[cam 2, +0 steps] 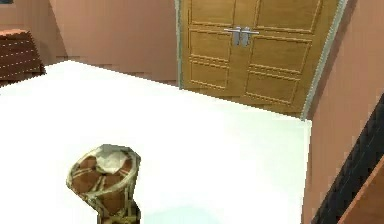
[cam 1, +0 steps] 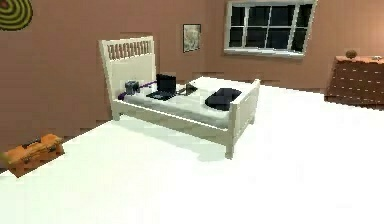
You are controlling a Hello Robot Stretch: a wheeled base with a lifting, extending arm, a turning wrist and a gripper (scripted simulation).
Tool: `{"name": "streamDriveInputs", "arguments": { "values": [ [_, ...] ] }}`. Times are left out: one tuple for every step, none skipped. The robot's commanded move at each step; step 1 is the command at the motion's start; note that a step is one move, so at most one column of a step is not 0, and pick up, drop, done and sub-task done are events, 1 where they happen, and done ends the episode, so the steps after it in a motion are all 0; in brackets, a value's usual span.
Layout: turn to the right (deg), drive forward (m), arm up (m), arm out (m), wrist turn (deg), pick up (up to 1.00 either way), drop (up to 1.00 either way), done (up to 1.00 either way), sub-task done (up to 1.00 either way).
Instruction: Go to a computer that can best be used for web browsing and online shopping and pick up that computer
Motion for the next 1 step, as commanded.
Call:
{"name": "streamDriveInputs", "arguments": {
  "values": [
    [0.0,1.00,0.00,0.00,0.0,0.00,0.00,0.00,0.00]
  ]
}}
